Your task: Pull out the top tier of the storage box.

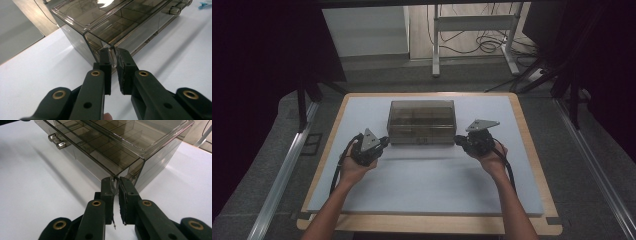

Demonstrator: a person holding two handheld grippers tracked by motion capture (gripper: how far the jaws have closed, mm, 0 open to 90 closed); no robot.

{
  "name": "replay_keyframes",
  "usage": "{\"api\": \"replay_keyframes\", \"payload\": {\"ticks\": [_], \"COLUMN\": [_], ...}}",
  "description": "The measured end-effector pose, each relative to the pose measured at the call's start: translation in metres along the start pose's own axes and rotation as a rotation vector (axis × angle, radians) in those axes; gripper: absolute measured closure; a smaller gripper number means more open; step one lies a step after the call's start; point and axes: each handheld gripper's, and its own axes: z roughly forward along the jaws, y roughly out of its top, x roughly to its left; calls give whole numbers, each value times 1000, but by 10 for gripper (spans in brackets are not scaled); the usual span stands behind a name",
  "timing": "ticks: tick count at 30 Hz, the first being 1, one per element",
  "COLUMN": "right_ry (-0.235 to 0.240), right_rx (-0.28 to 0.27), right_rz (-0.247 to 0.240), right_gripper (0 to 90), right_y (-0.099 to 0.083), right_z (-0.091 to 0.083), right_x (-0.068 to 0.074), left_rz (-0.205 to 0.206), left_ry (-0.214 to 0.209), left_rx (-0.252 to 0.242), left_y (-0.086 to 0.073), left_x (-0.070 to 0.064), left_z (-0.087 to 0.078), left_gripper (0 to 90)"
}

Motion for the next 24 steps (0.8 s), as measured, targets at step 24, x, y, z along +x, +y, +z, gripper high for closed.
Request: {"api": "replay_keyframes", "payload": {"ticks": [24], "right_ry": [6], "right_rx": [-15], "right_rz": [-11], "right_gripper": [810], "right_y": [-7], "right_z": [-7], "right_x": [10], "left_rz": [-5], "left_ry": [-11], "left_rx": [-17], "left_y": [-6], "left_x": [-5], "left_z": [-8], "left_gripper": [834]}}
